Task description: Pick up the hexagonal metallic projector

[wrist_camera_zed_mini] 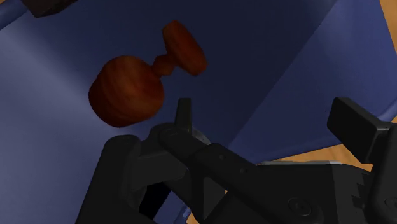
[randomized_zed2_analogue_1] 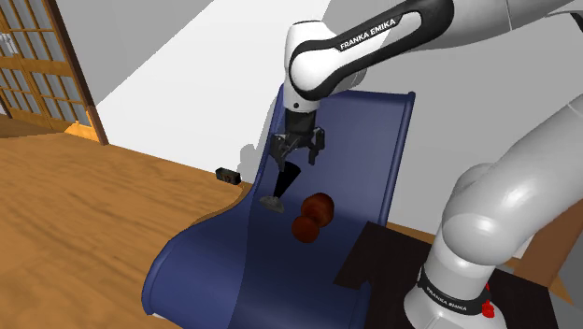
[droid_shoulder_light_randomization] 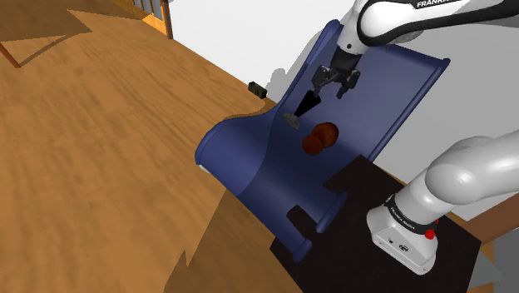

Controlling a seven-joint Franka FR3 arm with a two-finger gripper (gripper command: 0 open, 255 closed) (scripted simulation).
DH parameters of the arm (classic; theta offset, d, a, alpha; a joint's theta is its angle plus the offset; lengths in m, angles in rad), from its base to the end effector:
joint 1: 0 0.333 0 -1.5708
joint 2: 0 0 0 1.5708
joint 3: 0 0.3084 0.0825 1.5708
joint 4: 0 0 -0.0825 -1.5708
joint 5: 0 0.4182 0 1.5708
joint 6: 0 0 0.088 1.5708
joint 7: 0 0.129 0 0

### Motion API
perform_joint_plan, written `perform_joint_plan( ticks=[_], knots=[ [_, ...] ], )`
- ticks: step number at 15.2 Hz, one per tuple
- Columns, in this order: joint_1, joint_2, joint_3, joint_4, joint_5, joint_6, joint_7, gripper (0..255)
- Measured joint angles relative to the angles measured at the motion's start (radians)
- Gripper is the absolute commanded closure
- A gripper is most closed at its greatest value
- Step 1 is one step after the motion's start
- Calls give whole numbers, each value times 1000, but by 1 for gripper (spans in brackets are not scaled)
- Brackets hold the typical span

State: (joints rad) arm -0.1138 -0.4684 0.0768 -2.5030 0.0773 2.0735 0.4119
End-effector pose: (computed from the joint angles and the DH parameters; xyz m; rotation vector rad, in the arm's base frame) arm 0.4384 -0.0118 0.4061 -3.0075 0.7558 -0.0488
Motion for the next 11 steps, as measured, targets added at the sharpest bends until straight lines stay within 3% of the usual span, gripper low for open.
perform_joint_plan(
  ticks=[5, 11],
  knots=[
    [-50, 173, 39, 31, -53, 167, 150, 0],
    [-110, 410, 53, 125, -169, 330, 353, 0]
  ],
)
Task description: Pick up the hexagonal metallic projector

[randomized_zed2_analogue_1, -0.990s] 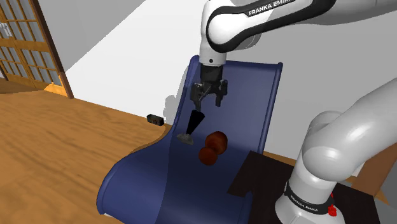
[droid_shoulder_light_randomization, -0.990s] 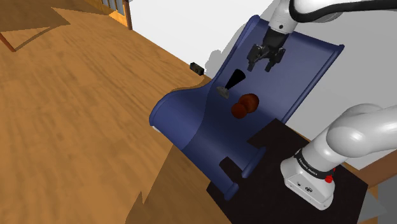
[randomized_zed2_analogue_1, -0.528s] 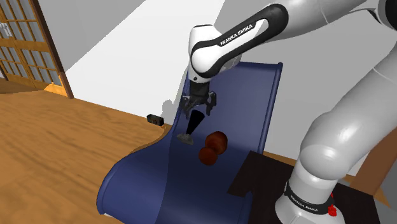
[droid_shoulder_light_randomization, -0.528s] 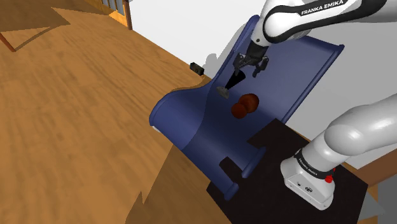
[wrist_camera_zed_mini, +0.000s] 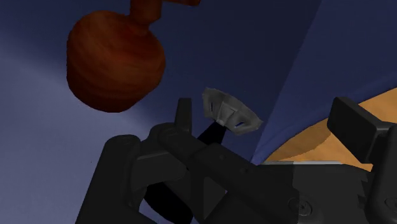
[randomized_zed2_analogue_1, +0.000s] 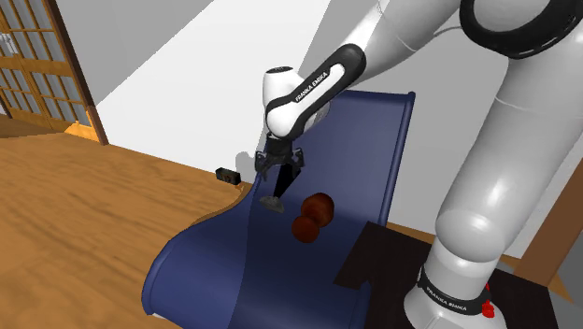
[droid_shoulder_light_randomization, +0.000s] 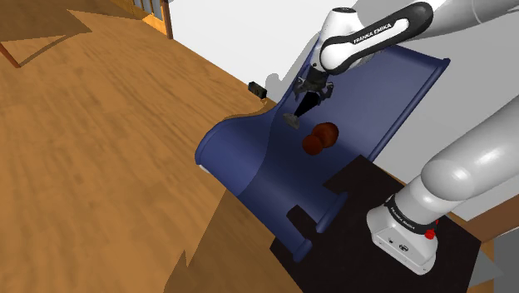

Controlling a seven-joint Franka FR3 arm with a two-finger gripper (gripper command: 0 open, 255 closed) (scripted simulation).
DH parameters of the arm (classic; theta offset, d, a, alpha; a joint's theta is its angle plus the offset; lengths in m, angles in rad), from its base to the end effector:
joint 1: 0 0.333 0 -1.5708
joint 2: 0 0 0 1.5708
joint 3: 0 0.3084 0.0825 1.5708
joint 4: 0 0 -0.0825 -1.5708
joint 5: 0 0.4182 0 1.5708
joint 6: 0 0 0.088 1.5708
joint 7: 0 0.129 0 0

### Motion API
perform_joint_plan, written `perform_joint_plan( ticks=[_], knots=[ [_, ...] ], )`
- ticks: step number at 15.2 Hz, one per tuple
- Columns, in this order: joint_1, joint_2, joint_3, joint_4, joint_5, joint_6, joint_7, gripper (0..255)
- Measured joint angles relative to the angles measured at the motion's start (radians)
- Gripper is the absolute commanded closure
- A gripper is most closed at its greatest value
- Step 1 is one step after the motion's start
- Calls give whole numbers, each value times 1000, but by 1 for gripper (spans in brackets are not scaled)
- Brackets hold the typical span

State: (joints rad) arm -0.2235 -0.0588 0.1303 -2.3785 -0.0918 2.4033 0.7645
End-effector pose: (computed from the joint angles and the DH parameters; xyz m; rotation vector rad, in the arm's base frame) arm 0.5227 -0.0512 0.3000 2.8569 -1.1948 0.1580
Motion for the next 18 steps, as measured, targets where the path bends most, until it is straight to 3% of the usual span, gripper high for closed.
perform_joint_plan(
  ticks=[10, 18],
  knots=[
    [-17, 343, -87, 213, -219, 142, 352, 0],
    [4, 552, -179, 382, -286, 188, 524, 0]
  ],
)
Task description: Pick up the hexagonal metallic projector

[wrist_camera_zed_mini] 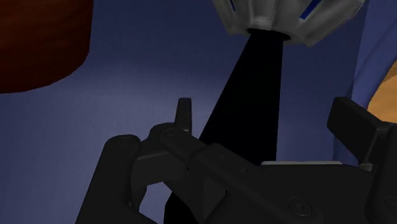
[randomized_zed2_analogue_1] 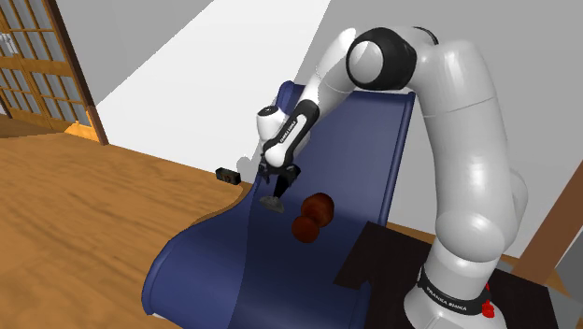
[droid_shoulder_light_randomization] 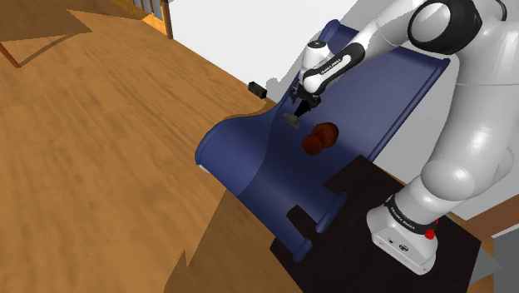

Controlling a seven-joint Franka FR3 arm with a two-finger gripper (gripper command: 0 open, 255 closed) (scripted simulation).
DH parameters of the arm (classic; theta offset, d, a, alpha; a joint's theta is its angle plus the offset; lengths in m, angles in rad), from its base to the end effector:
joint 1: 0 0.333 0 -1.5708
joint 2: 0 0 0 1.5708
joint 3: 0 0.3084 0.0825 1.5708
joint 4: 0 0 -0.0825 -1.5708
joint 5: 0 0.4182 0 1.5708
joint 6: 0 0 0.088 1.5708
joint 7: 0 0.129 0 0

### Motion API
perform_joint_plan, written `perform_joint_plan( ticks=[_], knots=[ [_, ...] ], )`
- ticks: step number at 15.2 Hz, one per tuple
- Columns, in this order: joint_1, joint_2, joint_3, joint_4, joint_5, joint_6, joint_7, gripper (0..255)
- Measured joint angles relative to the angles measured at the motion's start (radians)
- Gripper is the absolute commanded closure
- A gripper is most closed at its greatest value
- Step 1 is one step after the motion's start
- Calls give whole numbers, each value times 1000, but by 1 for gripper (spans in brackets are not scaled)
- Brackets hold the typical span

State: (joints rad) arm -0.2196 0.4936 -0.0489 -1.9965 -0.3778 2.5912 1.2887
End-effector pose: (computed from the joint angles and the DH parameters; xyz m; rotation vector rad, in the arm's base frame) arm 0.6160 -0.1668 0.1635 2.4191 -1.7210 0.2981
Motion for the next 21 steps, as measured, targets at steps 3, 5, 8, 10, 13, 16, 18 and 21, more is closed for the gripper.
perform_joint_plan(
  ticks=[3, 5, 8, 10, 13, 16, 18, 21],
  knots=[
    [4, 38, -8, 12, -9, 26, 15, 0],
    [6, 60, -14, 11, -16, 48, 25, 0],
    [7, 76, -17, 16, -19, 59, 29, 255],
    [7, 76, -17, 17, -19, 61, 30, 255],
    [7, 77, -17, 17, -20, 62, 30, 255],
    [7, 77, -17, 18, -19, 62, 30, 255],
    [7, 73, -16, 16, -18, 58, 28, 255],
    [2, 44, -10, 7, -12, 36, 16, 255]
  ],
)
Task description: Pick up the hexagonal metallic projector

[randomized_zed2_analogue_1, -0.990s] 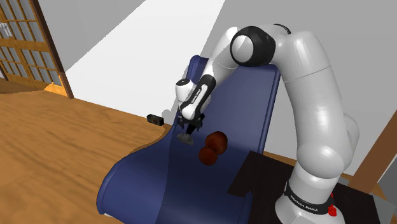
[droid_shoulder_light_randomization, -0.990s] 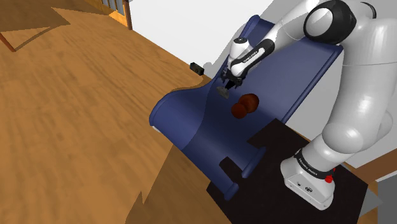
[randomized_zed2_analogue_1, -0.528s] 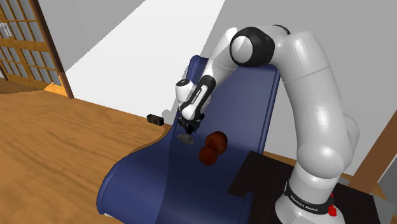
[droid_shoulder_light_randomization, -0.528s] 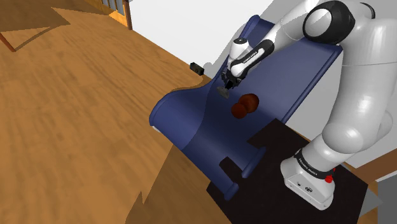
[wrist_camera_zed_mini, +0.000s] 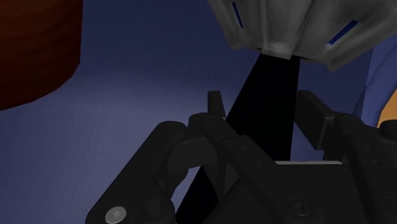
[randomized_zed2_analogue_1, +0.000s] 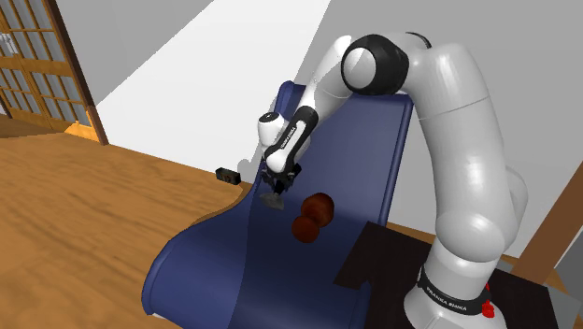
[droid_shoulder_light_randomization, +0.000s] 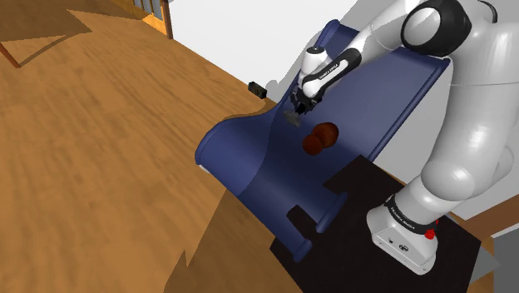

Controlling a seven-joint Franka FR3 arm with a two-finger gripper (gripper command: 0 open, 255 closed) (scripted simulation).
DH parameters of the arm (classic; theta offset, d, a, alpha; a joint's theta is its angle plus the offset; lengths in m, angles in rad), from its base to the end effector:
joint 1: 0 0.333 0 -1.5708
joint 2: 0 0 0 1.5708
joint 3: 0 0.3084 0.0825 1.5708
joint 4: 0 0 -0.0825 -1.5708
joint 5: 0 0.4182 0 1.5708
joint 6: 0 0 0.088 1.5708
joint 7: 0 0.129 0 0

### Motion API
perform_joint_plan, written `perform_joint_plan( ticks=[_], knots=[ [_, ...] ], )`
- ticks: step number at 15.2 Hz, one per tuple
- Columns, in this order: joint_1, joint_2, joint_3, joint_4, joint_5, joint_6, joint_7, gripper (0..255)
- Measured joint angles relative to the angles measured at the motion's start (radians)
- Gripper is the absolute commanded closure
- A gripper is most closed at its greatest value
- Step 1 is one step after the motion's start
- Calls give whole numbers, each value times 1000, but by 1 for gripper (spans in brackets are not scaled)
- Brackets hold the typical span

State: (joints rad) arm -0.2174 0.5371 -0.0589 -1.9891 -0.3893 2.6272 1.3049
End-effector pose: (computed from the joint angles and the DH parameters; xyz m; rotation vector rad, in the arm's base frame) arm 0.6144 -0.1695 0.1423 2.4150 -1.7251 0.2988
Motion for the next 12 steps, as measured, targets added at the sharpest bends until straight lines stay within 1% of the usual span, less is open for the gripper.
perform_joint_plan(
  ticks=[12],
  knots=[
    [-11, -119, 23, -5, 35, -113, -46, 255]
  ],
)
